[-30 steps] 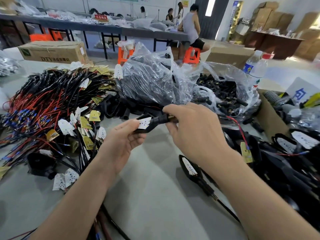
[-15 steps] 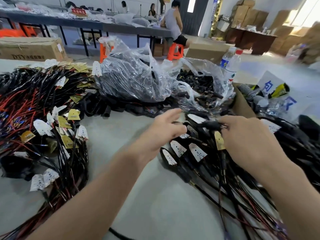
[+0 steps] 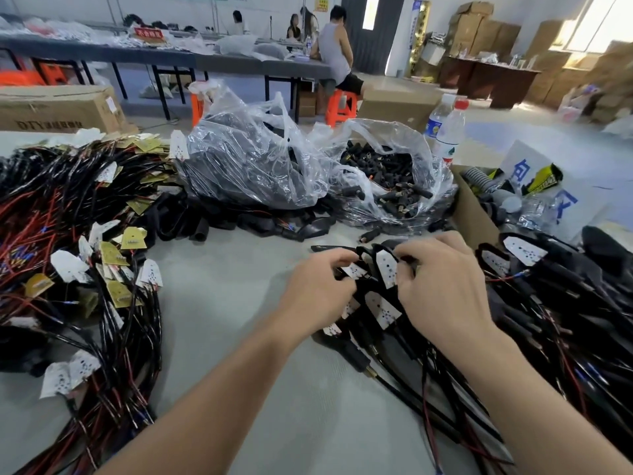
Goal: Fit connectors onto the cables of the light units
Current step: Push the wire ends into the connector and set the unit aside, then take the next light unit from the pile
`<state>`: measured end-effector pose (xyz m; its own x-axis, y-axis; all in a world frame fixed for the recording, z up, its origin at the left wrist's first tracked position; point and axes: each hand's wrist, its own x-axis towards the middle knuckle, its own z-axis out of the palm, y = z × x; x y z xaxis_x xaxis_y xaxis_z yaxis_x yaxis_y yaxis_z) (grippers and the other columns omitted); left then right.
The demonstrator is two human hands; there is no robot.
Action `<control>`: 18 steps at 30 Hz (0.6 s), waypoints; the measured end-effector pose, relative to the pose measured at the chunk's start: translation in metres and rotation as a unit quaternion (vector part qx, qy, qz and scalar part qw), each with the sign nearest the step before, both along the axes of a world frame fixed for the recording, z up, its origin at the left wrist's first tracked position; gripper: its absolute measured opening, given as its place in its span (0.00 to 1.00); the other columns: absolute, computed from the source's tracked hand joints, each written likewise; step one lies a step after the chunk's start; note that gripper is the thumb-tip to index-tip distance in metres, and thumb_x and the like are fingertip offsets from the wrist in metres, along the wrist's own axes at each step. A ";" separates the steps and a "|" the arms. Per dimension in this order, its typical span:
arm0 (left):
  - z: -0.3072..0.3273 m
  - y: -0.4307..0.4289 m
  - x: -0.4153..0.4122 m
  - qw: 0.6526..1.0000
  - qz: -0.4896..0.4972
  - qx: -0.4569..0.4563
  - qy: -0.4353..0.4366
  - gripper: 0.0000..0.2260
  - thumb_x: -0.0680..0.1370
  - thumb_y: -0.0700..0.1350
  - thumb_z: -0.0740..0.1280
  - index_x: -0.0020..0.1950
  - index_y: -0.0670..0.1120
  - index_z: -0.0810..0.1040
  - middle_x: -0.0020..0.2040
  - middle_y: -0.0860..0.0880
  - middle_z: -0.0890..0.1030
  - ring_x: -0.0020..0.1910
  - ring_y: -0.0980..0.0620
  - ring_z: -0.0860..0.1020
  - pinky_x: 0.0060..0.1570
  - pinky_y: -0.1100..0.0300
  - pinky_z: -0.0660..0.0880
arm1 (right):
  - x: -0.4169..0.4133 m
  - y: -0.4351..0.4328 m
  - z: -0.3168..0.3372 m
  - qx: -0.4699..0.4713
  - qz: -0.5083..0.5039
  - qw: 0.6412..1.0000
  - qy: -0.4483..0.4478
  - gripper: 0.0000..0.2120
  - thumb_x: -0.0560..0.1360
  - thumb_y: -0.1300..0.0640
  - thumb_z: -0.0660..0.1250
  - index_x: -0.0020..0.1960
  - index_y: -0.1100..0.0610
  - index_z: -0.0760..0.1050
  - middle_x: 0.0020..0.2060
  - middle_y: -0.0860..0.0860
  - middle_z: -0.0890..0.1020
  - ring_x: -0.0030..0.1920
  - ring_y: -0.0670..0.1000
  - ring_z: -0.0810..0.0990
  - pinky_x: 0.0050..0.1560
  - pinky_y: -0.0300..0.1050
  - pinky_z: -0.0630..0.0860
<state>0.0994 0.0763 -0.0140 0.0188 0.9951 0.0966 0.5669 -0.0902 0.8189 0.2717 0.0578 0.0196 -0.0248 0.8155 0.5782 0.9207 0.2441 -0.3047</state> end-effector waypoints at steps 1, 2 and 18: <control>0.000 0.002 -0.008 1.000 0.016 0.004 -0.008 0.20 0.74 0.42 0.67 0.62 0.59 0.81 0.51 0.64 0.84 0.41 0.78 0.75 0.38 0.83 0.65 | -0.002 0.011 0.004 -0.014 0.007 1.000 0.025 0.08 0.74 0.61 0.70 0.48 0.51 0.86 0.37 0.43 0.79 0.52 0.52 0.77 0.52 0.46 0.74; -0.001 0.004 -0.016 0.999 0.032 0.007 -0.013 0.19 0.74 0.42 0.67 0.62 0.58 0.82 0.53 0.63 0.84 0.42 0.77 0.75 0.39 0.83 0.66 | -0.003 0.027 0.010 -0.043 0.011 0.998 0.035 0.10 0.75 0.61 0.67 0.48 0.50 0.86 0.37 0.44 0.79 0.50 0.53 0.78 0.50 0.44 0.73; -0.020 -0.002 -0.122 0.977 0.145 -0.019 0.154 0.12 0.76 0.44 0.67 0.55 0.59 0.84 0.53 0.58 0.85 0.56 0.54 0.82 0.59 0.59 0.76 | -0.064 0.180 0.015 -0.419 0.053 0.796 -0.434 0.11 0.78 0.67 0.60 0.54 0.64 0.80 0.56 0.60 0.82 0.47 0.57 0.76 0.47 0.46 0.74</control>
